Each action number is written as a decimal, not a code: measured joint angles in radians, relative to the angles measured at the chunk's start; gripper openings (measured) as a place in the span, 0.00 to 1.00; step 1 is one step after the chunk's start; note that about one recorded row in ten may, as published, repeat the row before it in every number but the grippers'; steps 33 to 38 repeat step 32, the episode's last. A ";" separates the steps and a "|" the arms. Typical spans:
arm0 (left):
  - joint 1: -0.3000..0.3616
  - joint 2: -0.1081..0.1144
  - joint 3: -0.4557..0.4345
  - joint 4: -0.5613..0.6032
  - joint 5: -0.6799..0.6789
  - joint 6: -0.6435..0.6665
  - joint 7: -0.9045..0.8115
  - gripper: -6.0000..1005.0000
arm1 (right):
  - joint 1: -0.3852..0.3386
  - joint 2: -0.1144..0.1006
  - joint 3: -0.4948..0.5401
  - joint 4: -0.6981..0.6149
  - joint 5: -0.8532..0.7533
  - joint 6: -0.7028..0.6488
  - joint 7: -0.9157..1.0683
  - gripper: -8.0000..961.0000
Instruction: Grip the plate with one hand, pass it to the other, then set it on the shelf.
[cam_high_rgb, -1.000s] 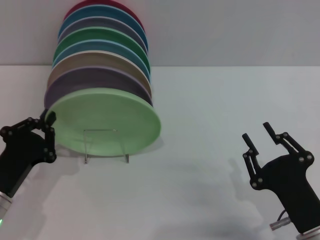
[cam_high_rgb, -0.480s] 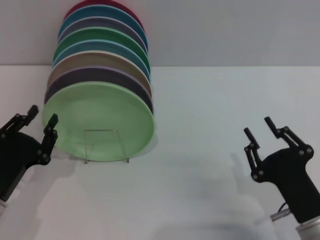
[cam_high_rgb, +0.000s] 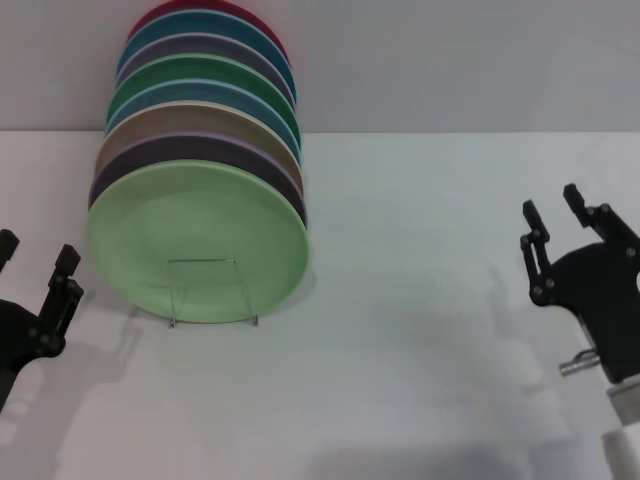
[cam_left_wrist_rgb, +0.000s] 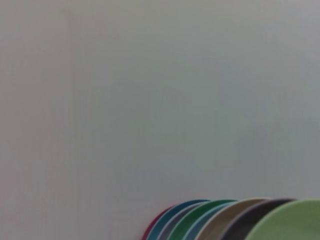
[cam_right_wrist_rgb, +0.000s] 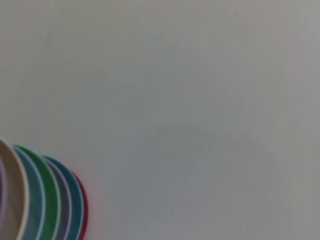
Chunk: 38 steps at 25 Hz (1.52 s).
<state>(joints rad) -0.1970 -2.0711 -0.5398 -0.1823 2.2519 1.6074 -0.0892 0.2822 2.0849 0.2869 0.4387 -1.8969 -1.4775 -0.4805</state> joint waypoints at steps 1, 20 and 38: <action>-0.002 0.000 -0.007 0.000 0.000 -0.004 -0.014 0.47 | 0.009 -0.001 0.003 -0.012 0.000 0.004 0.032 0.47; -0.028 -0.001 -0.159 -0.027 0.000 -0.069 -0.187 0.81 | 0.054 0.003 0.109 -0.184 0.007 0.031 0.482 0.73; -0.030 -0.001 -0.202 -0.036 -0.002 -0.087 -0.188 0.81 | 0.060 0.003 0.103 -0.179 0.013 0.036 0.487 0.73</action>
